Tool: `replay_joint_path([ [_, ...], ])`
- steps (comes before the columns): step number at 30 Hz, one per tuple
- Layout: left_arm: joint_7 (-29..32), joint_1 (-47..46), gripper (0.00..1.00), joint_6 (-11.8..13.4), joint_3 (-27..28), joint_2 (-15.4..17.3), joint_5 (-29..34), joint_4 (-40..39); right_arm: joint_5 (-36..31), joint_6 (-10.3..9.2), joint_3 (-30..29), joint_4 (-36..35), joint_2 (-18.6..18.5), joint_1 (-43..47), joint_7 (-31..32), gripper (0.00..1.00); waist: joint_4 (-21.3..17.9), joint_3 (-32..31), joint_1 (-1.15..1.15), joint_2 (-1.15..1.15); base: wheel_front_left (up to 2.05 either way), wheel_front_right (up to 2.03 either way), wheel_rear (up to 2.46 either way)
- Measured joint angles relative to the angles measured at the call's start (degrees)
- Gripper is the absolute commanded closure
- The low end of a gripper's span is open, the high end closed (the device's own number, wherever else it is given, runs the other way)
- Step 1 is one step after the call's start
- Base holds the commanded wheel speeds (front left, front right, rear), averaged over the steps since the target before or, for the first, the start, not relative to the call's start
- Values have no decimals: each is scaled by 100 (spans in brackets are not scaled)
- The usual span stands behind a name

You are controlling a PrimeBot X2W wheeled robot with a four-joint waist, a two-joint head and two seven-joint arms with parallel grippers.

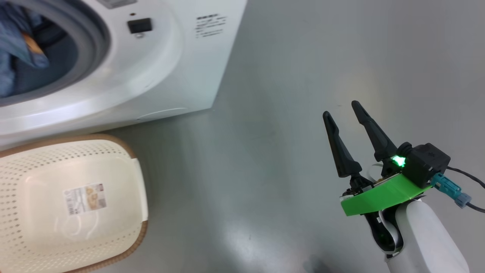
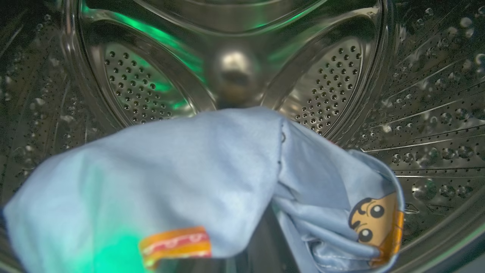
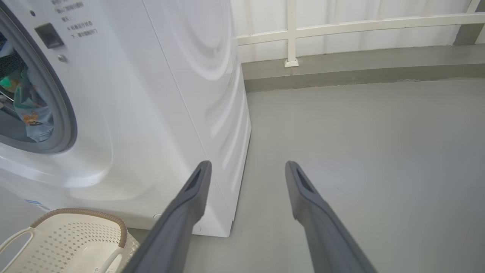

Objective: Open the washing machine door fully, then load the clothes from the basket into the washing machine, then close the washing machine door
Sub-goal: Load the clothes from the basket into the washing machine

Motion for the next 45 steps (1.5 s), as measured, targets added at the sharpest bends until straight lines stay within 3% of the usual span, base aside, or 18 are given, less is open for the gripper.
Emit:
replay_joint_path([
  [4,1,-507,100,0,-40,213,76,476,2,0,46,-1,31,-3,0,0,-156,53,0,0,0,0,0],
  [9,-12,-1015,96,0,113,439,444,431,7,0,130,-7,71,-19,0,0,-330,170,0,0,0,0,0],
  [10,-24,-1034,71,0,102,447,511,482,16,0,134,-5,88,-19,0,0,-361,191,0,0,0,0,0],
  [12,-23,-1029,54,0,46,434,587,791,70,0,145,-3,126,-20,0,0,-421,221,0,0,0,0,0],
  [14,-21,-1030,0,0,12,430,645,1389,96,0,152,1,143,-19,0,0,-471,248,0,0,0,0,0],
  [28,-22,-1174,0,0,119,241,667,1580,96,0,159,33,140,-43,0,0,-312,177,0,0,0,0,0],
  [38,-22,-311,0,0,363,-187,494,1172,96,0,121,77,-5,-37,0,0,-162,-29,0,0,0,0,0],
  [45,-22,595,0,1,647,-498,771,673,96,0,10,134,-107,15,0,0,-14,-308,0,0,0,0,0],
])
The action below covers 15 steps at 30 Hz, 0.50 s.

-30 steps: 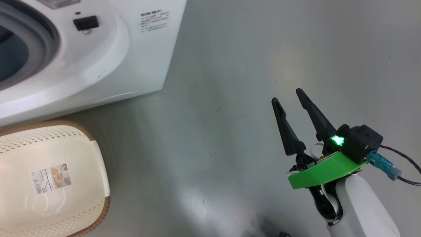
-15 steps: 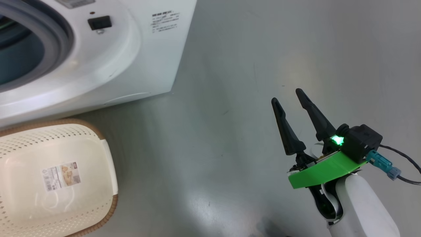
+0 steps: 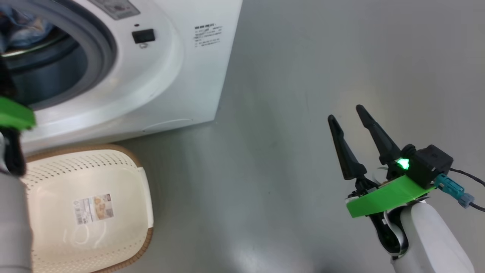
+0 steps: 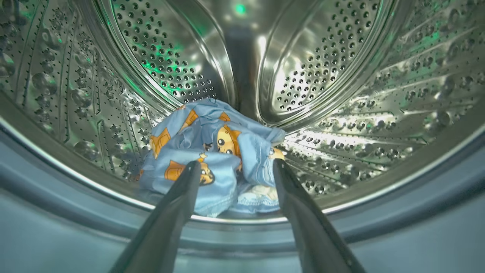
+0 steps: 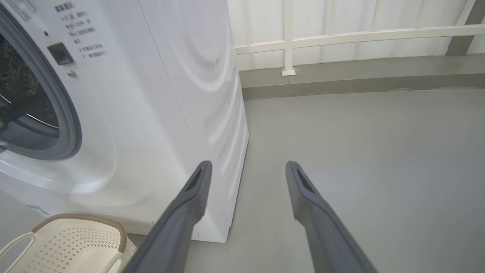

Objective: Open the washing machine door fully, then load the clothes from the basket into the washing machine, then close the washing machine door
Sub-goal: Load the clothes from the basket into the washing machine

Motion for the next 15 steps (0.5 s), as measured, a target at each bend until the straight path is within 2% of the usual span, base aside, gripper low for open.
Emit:
replay_joint_path([
  [15,3,2082,0,-1,192,-650,449,-1477,2,0,-86,158,-254,575,0,0,268,-797,0,0,0,0,0],
])
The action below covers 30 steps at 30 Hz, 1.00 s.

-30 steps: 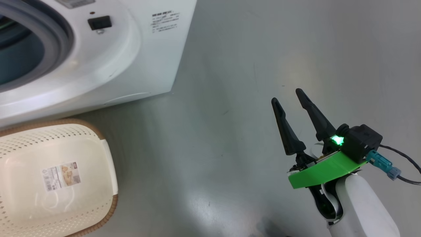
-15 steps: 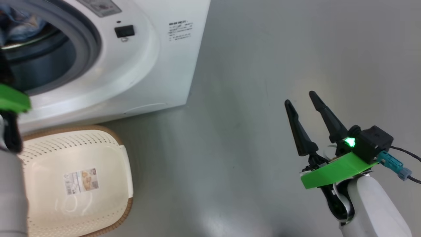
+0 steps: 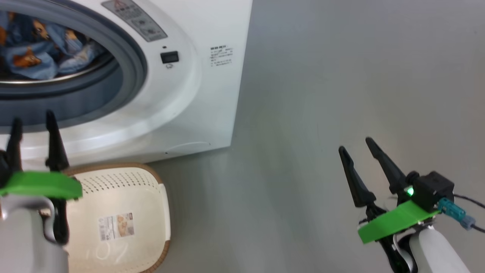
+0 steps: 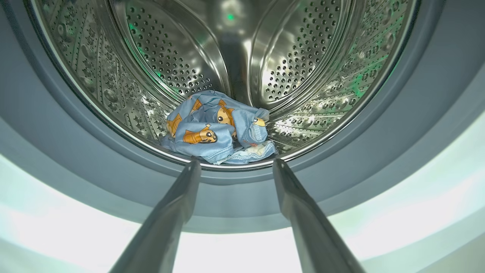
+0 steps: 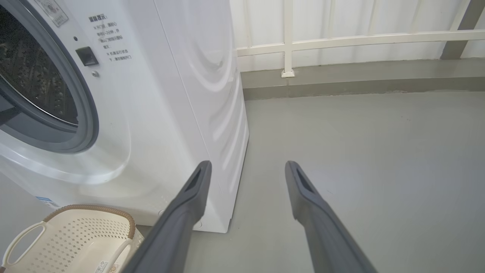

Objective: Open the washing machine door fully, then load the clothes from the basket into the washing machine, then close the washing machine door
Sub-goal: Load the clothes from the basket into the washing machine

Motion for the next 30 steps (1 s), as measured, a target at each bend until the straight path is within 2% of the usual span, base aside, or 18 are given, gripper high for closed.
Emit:
replay_joint_path([
  [15,3,1885,0,0,-23,-250,210,-1036,54,0,-159,57,-116,704,0,0,192,-802,0,0,0,0,0],
  [30,3,3199,0,0,120,-460,213,-1823,65,0,-345,8,-201,1112,0,0,268,-1263,0,0,0,0,0],
])
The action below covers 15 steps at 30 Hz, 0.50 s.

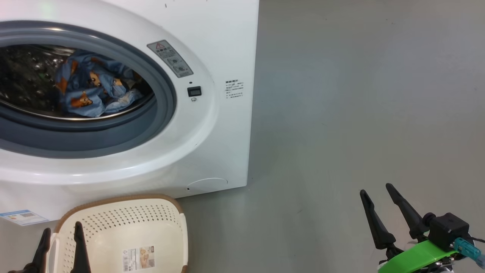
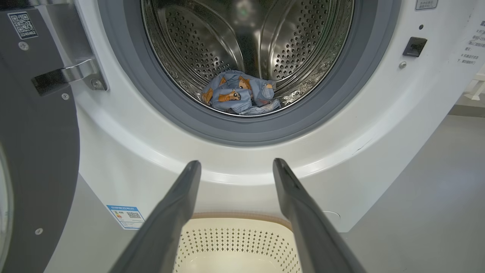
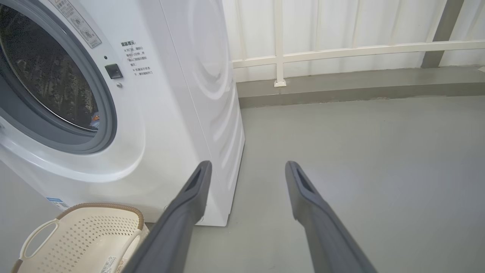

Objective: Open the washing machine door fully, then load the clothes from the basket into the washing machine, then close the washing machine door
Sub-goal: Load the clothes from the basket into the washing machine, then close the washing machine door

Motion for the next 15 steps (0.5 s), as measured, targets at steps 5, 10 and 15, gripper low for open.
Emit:
replay_joint_path([
  [5,0,91,0,0,15,-36,-2,-160,2,0,-26,-23,-2,67,0,0,17,22,0,0,0,0,0],
  [10,0,91,0,0,23,-67,-3,-237,2,0,-37,-24,-1,66,0,0,26,47,0,0,0,0,0],
  [15,0,91,0,0,23,-94,-3,-257,2,0,-41,-24,0,66,0,0,25,29,0,0,0,0,0],
])
